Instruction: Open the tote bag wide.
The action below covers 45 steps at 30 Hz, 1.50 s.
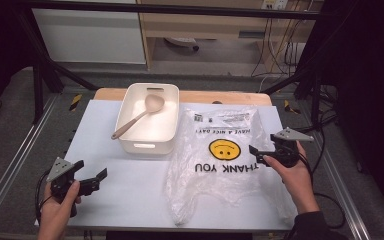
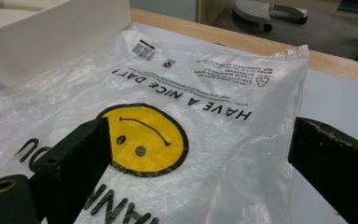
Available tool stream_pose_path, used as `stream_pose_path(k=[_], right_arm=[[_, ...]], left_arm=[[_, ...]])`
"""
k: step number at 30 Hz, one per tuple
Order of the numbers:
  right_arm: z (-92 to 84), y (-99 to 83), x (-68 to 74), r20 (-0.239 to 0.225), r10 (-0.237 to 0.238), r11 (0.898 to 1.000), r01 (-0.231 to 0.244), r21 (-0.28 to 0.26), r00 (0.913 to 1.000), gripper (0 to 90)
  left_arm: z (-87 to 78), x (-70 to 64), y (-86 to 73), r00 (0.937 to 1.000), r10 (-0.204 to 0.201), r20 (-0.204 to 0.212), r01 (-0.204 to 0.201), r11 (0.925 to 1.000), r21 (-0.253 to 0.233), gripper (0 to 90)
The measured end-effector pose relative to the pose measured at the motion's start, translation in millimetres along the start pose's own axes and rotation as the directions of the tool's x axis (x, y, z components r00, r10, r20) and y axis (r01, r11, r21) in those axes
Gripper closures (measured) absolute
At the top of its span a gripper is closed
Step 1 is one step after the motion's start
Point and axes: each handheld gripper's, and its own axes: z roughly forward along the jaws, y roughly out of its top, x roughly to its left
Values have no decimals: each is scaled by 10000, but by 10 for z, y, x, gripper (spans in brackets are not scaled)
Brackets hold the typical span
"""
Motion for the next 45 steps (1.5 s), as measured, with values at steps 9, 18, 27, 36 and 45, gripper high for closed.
stream_pose_path(k=[9, 18, 27, 36, 45], right_arm=[[169, 14, -303, 225, 338, 9982, -349, 496, 9992, 110], [501, -89, -588, 785, 490, 9891, -592, 1348, 9957, 226], [865, -185, -752, 822, 800, 9774, -944, 1890, 9934, 304], [919, -240, -772, -59, 1088, 9758, -1056, 1915, 9940, 866], [906, -264, -966, 847, 1819, 9738, -1914, 1226, 9797, 900]], left_arm=[[20, -1, -8, 10000, 5, 40, -6, 9998, 203, 56], [36, -1, -12, 10000, -8, 35, 7, 9995, 323, 58], [55, 11, -24, 9999, -118, -1, 118, 9992, 374, 60], [70, 19, -32, 9999, -157, -51, 160, 9984, 535, 63], [73, 7, -30, 9999, -122, 49, 119, 9985, 543, 64]])
